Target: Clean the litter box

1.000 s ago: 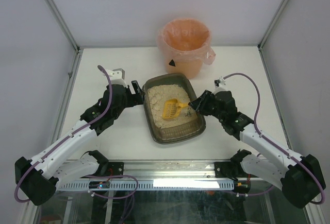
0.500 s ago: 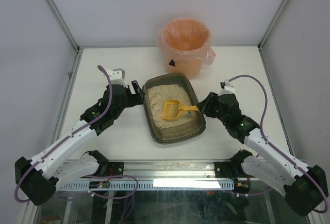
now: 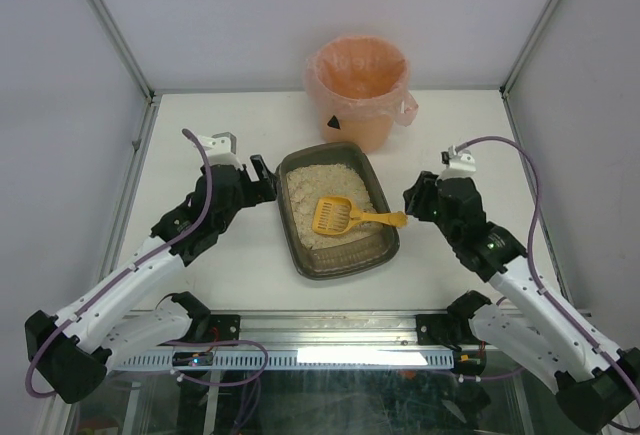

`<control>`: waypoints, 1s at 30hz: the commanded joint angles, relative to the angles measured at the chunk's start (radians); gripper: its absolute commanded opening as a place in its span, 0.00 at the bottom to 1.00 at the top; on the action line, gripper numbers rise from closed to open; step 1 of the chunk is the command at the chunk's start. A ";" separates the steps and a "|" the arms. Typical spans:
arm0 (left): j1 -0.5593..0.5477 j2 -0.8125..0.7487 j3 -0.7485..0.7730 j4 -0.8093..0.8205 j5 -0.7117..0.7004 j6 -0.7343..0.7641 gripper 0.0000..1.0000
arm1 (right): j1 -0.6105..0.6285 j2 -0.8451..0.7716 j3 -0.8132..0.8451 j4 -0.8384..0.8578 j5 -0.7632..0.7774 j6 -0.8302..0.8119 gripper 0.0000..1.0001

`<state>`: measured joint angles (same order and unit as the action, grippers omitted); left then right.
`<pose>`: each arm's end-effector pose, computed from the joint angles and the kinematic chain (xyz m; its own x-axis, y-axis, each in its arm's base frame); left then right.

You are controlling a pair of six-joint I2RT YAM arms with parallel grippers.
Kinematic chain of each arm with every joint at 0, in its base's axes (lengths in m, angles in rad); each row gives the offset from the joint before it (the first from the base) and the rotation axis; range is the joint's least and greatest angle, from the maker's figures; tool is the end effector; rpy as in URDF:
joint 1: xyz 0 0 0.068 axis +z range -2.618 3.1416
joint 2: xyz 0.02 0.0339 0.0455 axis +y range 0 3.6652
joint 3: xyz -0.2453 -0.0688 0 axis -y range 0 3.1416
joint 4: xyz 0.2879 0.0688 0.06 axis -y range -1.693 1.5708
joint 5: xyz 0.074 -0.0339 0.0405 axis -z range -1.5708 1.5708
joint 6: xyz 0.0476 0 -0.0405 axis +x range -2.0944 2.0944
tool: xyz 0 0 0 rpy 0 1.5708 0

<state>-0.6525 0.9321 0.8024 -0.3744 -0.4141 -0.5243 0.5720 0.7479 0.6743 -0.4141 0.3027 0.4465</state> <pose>0.2261 -0.1487 0.2759 -0.4704 -0.2174 -0.8553 0.0467 0.9617 -0.2701 0.2071 0.1165 0.2630 -0.4829 0.1793 -0.8571 -0.0962 0.9620 0.2555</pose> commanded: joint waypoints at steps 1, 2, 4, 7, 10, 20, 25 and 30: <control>0.006 -0.050 0.013 0.040 -0.058 0.009 0.85 | 0.002 -0.058 0.098 -0.064 0.139 -0.123 0.51; 0.006 -0.054 0.017 0.038 -0.069 0.014 0.85 | 0.003 -0.073 0.108 -0.065 0.146 -0.138 0.55; 0.005 -0.060 0.029 0.032 -0.090 0.021 0.87 | 0.003 -0.104 0.125 -0.058 0.135 -0.174 0.62; 0.005 -0.081 0.042 0.029 -0.120 0.029 0.93 | 0.002 -0.161 0.136 -0.035 0.111 -0.222 0.72; 0.006 -0.111 0.043 0.030 -0.150 0.030 0.98 | 0.003 -0.225 0.110 0.003 0.100 -0.258 0.81; 0.005 -0.182 -0.009 0.053 -0.225 0.016 0.99 | 0.002 -0.389 -0.001 0.093 0.171 -0.182 1.00; 0.007 -0.191 -0.030 0.060 -0.233 0.008 0.99 | 0.003 -0.373 -0.008 0.078 0.216 -0.144 1.00; 0.005 -0.191 -0.036 0.060 -0.235 0.013 0.99 | 0.002 -0.389 -0.031 0.108 0.201 -0.157 1.00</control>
<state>-0.6525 0.7525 0.7696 -0.3660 -0.6273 -0.5133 0.5720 0.3664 0.6521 -0.3828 0.4793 0.2775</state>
